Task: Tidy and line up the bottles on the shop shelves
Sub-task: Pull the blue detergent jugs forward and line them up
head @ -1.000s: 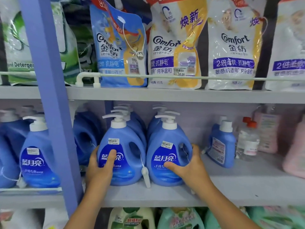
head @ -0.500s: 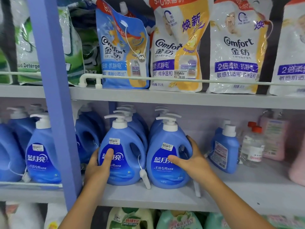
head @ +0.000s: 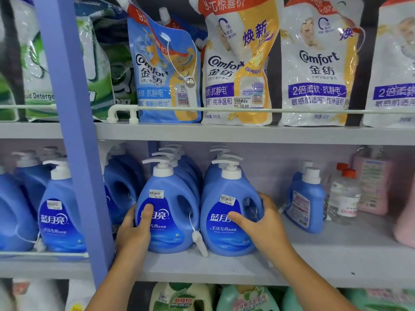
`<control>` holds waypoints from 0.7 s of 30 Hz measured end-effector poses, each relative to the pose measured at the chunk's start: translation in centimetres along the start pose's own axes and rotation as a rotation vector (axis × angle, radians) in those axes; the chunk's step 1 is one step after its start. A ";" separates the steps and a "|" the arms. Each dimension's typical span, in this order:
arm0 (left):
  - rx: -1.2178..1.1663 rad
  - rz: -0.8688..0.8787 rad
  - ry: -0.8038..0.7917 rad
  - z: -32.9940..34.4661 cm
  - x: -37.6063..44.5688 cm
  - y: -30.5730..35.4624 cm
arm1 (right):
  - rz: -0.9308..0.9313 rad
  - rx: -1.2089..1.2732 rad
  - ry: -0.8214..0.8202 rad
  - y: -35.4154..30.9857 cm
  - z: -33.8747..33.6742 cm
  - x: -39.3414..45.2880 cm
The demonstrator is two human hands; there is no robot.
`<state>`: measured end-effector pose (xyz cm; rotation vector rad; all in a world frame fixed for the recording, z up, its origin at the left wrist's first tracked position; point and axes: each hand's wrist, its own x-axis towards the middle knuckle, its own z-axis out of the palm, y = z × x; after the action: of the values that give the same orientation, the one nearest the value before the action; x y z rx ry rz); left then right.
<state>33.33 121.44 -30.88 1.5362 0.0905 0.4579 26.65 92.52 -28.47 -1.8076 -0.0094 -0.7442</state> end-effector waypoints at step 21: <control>0.194 0.171 -0.102 -0.2 -3.5 1.0 | 0.040 -0.037 0.019 1.0 -4.2 -1.6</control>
<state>29.85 120.38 -30.74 1.7635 -0.0785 0.5165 23.69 89.15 -29.36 -1.8301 0.0535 -0.7375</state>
